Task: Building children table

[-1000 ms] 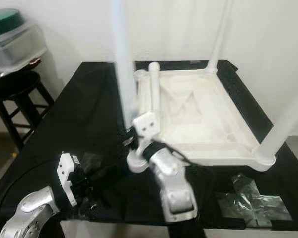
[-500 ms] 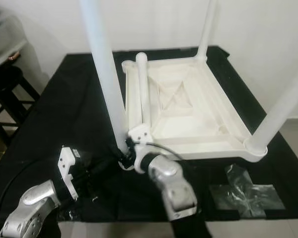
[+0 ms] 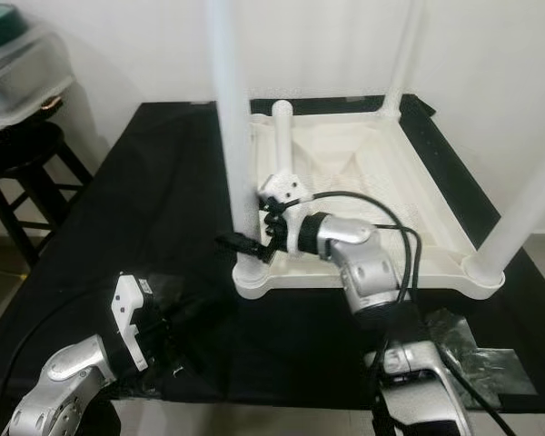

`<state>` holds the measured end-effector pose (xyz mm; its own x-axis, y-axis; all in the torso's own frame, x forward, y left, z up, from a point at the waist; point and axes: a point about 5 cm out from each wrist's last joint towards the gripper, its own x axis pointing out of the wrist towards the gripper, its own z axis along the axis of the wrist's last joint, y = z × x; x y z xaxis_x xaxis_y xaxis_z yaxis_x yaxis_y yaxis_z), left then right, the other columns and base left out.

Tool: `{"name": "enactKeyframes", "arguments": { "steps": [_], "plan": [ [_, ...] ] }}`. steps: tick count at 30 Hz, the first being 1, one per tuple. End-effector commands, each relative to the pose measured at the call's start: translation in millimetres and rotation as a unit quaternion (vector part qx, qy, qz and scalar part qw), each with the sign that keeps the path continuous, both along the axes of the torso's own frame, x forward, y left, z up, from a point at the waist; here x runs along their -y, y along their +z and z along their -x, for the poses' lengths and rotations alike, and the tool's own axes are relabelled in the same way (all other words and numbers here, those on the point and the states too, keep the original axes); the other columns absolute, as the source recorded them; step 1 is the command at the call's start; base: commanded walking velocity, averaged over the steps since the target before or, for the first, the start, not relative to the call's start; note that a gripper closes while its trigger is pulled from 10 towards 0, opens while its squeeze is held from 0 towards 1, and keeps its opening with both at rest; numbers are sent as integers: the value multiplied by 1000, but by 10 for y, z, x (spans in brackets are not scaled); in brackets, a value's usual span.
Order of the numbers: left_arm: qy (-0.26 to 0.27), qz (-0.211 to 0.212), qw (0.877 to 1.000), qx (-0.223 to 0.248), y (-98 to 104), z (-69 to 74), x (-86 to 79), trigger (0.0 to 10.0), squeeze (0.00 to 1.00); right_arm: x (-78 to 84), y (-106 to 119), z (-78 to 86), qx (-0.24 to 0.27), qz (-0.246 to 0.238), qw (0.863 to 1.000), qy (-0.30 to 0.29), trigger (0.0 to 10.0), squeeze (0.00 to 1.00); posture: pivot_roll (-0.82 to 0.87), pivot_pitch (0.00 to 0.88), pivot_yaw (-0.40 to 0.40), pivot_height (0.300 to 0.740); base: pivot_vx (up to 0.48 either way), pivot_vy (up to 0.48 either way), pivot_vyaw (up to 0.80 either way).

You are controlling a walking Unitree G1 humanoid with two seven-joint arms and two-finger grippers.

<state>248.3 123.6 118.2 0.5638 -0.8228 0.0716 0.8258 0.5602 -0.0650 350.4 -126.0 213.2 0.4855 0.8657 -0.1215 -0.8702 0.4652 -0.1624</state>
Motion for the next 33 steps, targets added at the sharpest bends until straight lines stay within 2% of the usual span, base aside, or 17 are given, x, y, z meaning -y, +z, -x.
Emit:
{"name": "enactKeyframes", "arguments": {
  "steps": [1, 8, 11, 12, 16, 17, 18, 19, 20, 21, 22, 24, 26, 29, 30, 32, 33],
  "plan": [
    [2, -3, 1000, -1, -15, 18, -12, 10000, 0, 39, 63, -21, 12, -5, 1000, 0, 0, 0, -1, 103, 52, 740, 0, 0, 0],
    [2, -2, 1000, -1, -12, 23, -12, 10000, 0, 43, 9, 2, 8, -16, 1000, -3, 0, 0, -3, 110, 53, 740, 0, 0, 0],
    [2, -1, 1000, -1, -9, 24, -13, 10000, 0, 58, -45, 13, 6, -24, 999, -21, 0, 0, -7, 113, 52, 740, 0, 0, 0],
    [2, 1, 1000, -1, -1, 24, -15, 10000, 0, 69, -180, 62, -3, -34, 996, -81, 0, 0, -16, 123, 48, 740, 0, 0, 0],
    [2, 2, 1000, -1, 4, 24, -19, 10000, 0, 76, -262, 95, -12, -40, 992, -119, 0, 0, -16, 123, 48, 740, 0, 0, 0],
    [2, 2, 1000, -1, 8, 23, -28, 10000, 0, 71, -416, 142, 3, -40, 967, -252, 0, 0, -27, 135, 45, 740, 0, 0, 0],
    [3, 2, 1000, 0, 13, 20, -34, 10000, 0, 87, -607, 258, -12, -35, 930, -366, 0, 0, -34, 138, 50, 740, 0, 0, 0],
    [3, 3, 1000, 0, 17, 19, -38, 10000, 0, 24, -790, 421, -32, -29, 912, -407, 0, 0, -34, 138, 50, 740, 0, 0, 0],
    [3, 3, 1000, 0, 17, 19, -38, 10000, 0, 24, -790, 421, -32, -29, 912, -407, 0, 0, -34, 138, 50, 740, 0, 0, 0],
    [3, 3, 1000, 0, 19, 18, -40, 10000, 0, -28, -893, 532, -47, -26, 905, -421, 0, 0, -34, 138, 50, 740, 0, 0, 0],
    [3, 2, 1000, -1, 13, 12, -44, 10000, 0, -99, -842, 509, -37, -21, 920, -390, 0, 0, -49, 134, 64, 740, 0, 0, 0],
    [3, 2, 1000, -1, 13, 12, -44, 10000, 0, -99, -842, 509, -37, -21, 920, -390, 0, 0, -49, 134, 64, 740, 0, 0, 0],
    [0, 3, 1000, -3, 11, 0, -37, 10000, 0, -108, -838, 436, -31, -2, 930, -367, 0, 0, -32, 129, 50, 740, 0, 0, 0],
    [5, 4, 1000, -3, 13, -10, -45, 10000, 0, -195, -835, 452, -23, 13, 938, -346, 0, 0, -36, 127, 53, 740, 0, 0, 0],
    [9, 5, 1000, -2, 13, -12, -51, 10000, 0, -195, -830, 453, -27, 7, 938, -346, 10000, 0, -32, 128, 52, 740, 0, 0, 0],
    [13, 5, 1000, -1, 13, -13, -56, 10000, 0, -197, -826, 467, -32, 1, 933, -358, 10000, 0, -32, 128, 52, 740, 0, 0, 0],
    [12, 5, 1000, -1, 12, -15, -55, 10000, 0, -218, -791, 474, -40, -18, 940, -338, 10000, 196, -30, 124, 56, 740, 0, 0, 0]
  ]
}}
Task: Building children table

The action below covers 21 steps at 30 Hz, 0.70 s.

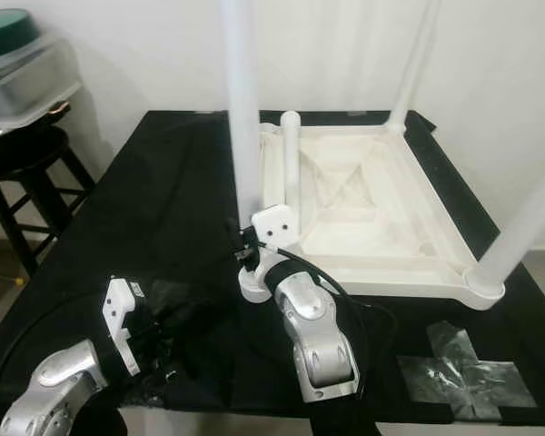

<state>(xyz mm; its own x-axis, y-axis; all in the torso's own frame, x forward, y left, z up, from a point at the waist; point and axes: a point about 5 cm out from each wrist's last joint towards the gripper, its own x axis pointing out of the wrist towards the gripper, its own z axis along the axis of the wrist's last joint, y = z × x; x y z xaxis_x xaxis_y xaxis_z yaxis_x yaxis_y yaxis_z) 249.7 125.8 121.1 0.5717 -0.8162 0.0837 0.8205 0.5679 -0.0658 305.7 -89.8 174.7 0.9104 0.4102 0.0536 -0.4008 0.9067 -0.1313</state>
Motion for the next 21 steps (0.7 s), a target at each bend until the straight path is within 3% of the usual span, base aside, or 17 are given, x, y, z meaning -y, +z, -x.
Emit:
{"name": "enactKeyframes", "arguments": {
  "steps": [1, 2, 3, 4, 10, 11, 12, 13, 16, 18, 19, 21],
  "plan": [
    [7, -1, 1000, -4, -18, 0, -34, 10000, 0, 145, -406, 27, -107, 19, 994, -23, 10000, 196, -30, 124, 56, 740, 0, 0, 0],
    [6, -1, 1000, -4, -19, -1, -33, 10000, 0, 127, -378, 37, -107, 8, 994, -6, 10000, 890, -30, 123, 56, 740, 0, 0, 0],
    [4, -2, 1000, -5, -21, -3, -30, 10000, 0, 102, -319, 29, -103, -9, 994, 28, 10000, 1000, -33, 118, 58, 740, 0, 0, 0],
    [2, -3, 1000, -5, -23, -4, -26, 10000, 0, 80, -224, 9, -92, -22, 992, 79, 10000, 1000, -32, 117, 57, 740, 0, 0, 0],
    [0, -4, 1000, -5, -25, -7, -20, 10000, 0, 80, -57, -30, -66, -25, 986, 149, 10000, 1000, -28, 117, 56, 740, 0, 0, 0],
    [0, -4, 1000, -5, -27, -9, -15, 10000, 0, 113, 54, -50, -43, 4, 977, 209, 10000, 667, -28, 111, 57, 740, 0, 0, 0],
    [0, -4, 1000, -5, -29, -12, -12, 10000, 0, 159, 128, -72, -38, 30, 964, 261, 10000, 0, -24, 109, 55, 740, 0, 0, 0],
    [0, -4, 1000, -5, -29, -12, -12, 10000, 0, 159, 128, -72, -38, 30, 964, 261, 10000, 0, -24, 109, 55, 740, 0, 0, 0],
    [2, -4, 1000, -4, -31, -11, -2, 10000, 0, 252, 265, -168, -41, 74, 931, 356, 10000, 0, -14, 108, 52, 740, 0, 0, 0],
    [2, -4, 1000, -4, -31, -11, -2, 10000, 0, 252, 265, -168, -41, 74, 931, 356, 10000, 0, -14, 108, 52, 740, 0, 0, 0],
    [2, -5, 1000, -4, -33, -2, 4, 10000, 0, 252, 330, -242, -51, 67, 914, 396, 10000, 0, -5, 107, 52, 740, 0, 0, 0],
    [2, -5, 1000, -4, -33, -2, 4, 10000, 0, 252, 330, -242, -51, 67, 914, 396, 10000, 0, -5, 107, 52, 740, 0, 0, 0]
  ]
}}
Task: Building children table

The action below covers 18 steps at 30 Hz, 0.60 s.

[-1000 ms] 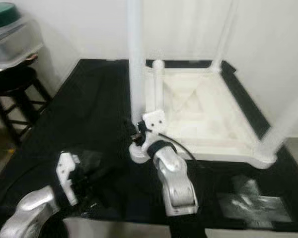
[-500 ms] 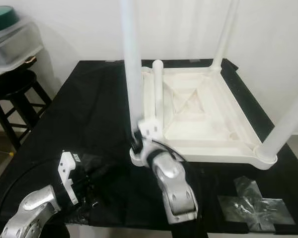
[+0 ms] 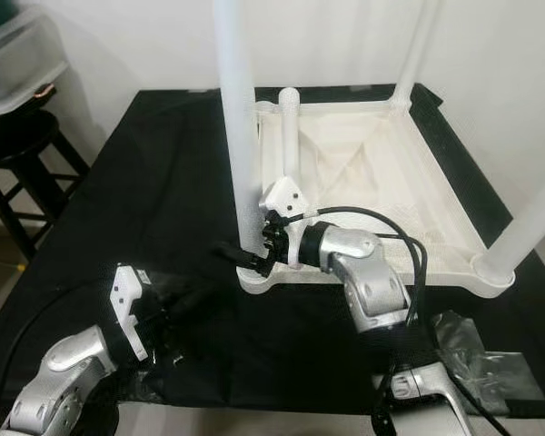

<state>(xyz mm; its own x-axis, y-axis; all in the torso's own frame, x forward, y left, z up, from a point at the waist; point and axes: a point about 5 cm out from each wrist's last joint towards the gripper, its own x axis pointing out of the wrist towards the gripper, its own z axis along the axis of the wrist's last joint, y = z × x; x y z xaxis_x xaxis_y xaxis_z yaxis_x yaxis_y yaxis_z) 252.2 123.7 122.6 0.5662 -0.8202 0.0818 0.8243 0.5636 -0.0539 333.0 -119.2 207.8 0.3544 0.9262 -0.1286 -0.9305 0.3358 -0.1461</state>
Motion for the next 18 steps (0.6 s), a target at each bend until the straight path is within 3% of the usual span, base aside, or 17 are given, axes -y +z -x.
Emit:
{"name": "enactKeyframes", "arguments": {
  "steps": [1, 3, 4, 12, 18],
  "plan": [
    [5, -3, 1000, -8, -52, 34, -10, 10000, 0, -57, 26, -26, -16, -10, 998, 52, 3922, 0, 4, 107, 48, 740, 0, 0, 0],
    [4, -3, 1000, -8, -55, 40, -8, 10000, 0, -60, 24, -44, -22, -9, 998, 64, 3922, 0, 6, 107, 47, 740, 0, 0, 0],
    [4, -3, 1000, -9, -58, 45, -5, 10000, 0, -62, 21, -49, -30, -9, 997, 77, 0, 0, 7, 107, 45, 740, 0, 0, 0],
    [5, -3, 1000, -9, -62, 60, 1, 10000, 0, -23, 20, -102, -35, -19, 995, 94, 0, 0, 5, 107, 47, 740, 0, 0, 0],
    [3, 0, 1000, -11, -66, 66, 2, 10000, 0, 104, -79, -99, -11, -31, 999, -9, 0, 0, -8, 106, 45, 740, 0, 0, 0]
  ]
}}
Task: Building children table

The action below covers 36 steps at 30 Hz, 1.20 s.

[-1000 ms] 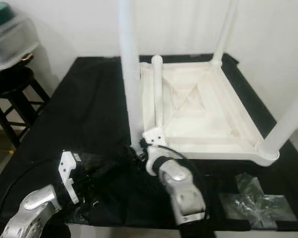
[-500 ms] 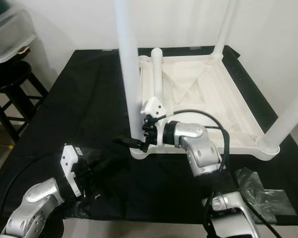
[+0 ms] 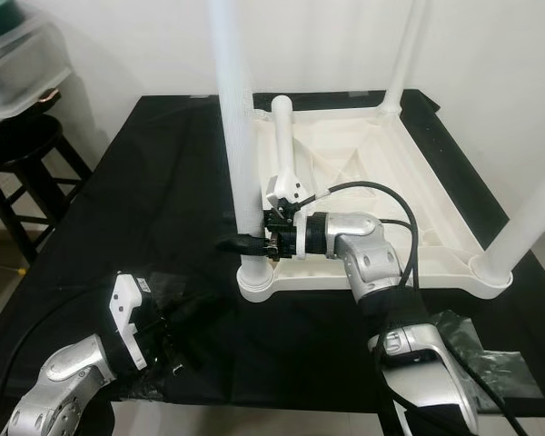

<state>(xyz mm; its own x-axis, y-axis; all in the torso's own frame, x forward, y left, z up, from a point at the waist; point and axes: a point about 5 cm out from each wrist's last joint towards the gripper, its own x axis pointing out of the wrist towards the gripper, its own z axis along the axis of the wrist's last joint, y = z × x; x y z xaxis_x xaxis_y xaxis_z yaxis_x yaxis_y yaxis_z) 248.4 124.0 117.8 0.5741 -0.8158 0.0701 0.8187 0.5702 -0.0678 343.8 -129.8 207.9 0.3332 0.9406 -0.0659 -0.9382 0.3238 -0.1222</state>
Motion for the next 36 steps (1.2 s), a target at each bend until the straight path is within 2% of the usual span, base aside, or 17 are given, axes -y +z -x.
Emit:
{"name": "enactKeyframes", "arguments": {
  "steps": [1, 6, 7, 8, 13, 19, 20, 22, 23, 25, 26, 29, 31, 33, 34, 35, 36],
  "plan": [
    [-1, 1, 1000, -2, -17, 28, 1, 10000, 0, 10, -129, 29, -10, 2, 998, -59, 0, 0, -12, 108, 41, 740, 0, 0, 0],
    [-1, 2, 1000, -2, -12, 29, -16, 10000, 0, -32, -360, 135, -35, -29, 977, -206, 0, 0, -23, 113, 35, 740, 0, 0, 0],
    [0, 2, 1000, -2, -3, 21, -35, 10000, 0, -107, -707, 356, -82, -45, 917, -387, 0, 0, -26, 127, 49, 740, 0, 0, 0],
    [0, 2, 1000, -2, 0, 18, -42, 10000, 0, -136, -848, 502, -108, -37, 893, -435, 0, 0, -26, 127, 49, 740, 0, 0, 0],
    [-3, -1, 1000, -3, -7, -6, -44, 10000, 0, -178, -776, 433, -72, -11, 910, -409, 0, 0, -23, 113, 43, 740, 0, 0, 0],
    [7, -1, 1000, 1, 4, -16, -58, 10000, 0, -138, -777, 343, -79, -7, 910, -407, 0, 0, -13, 114, 54, 740, 0, 0, 0],
    [12, 1, 1000, 1, 4, -16, -66, 10000, 0, -145, -759, 344, -77, -6, 910, -407, 9373, 0, -13, 114, 54, 740, 0, 0, 0],
    [13, 0, 1000, 1, 3, -16, -70, 10000, 0, -95, -732, 310, -66, 3, 910, -409, 10000, 0, -9, 112, 56, 740, 0, 0, 0],
    [11, -2, 1000, 1, 2, -16, -70, 10000, 0, -53, -693, 281, -61, 10, 913, -403, 10000, 863, -1, 108, 58, 740, 0, 0, 0],
    [11, -2, 1000, 1, 2, -16, -70, 10000, 0, -53, -693, 281, -61, 10, 913, -403, 10000, 863, -1, 108, 58, 740, 0, 0, 0],
    [8, -4, 1000, 1, 0, -16, -68, 10000, 0, -14, -640, 250, -55, 9, 918, -394, 10000, 1000, -2, 107, 59, 740, 0, 0, 0],
    [5, -4, 1000, 0, -3, -22, -58, 10000, 0, 50, -326, 163, -25, -9, 954, -299, 10000, 1000, -5, 104, 58, 740, 0, 0, 0],
    [5, -4, 1000, 0, -5, -24, -54, 10000, 0, 74, -267, 147, -14, 1, 963, -269, 10000, 1000, -4, 101, 55, 740, 0, 0, 0],
    [6, -4, 1000, 1, -5, -28, -47, 10000, 0, 147, -178, 91, 5, 30, 975, -219, 10000, 490, 2, 100, 52, 740, 0, 0, 0],
    [6, -4, 1000, 1, -5, -28, -47, 10000, 0, 147, -178, 91, 5, 30, 975, -219, 10000, 490, 2, 100, 52, 740, 0, 0, 0],
    [7, -4, 1000, 2, -5, -30, -44, 10000, 0, 168, -130, 81, 15, 38, 981, -188, 10000, 0, 5, 99, 51, 740, 0, 0, 0],
    [8, -5, 1000, 2, -6, -31, -40, 10000, 0, 182, -80, 70, 14, 42, 987, -153, 10000, 0, 8, 96, 50, 740, 0, 0, 0]
  ]
}}
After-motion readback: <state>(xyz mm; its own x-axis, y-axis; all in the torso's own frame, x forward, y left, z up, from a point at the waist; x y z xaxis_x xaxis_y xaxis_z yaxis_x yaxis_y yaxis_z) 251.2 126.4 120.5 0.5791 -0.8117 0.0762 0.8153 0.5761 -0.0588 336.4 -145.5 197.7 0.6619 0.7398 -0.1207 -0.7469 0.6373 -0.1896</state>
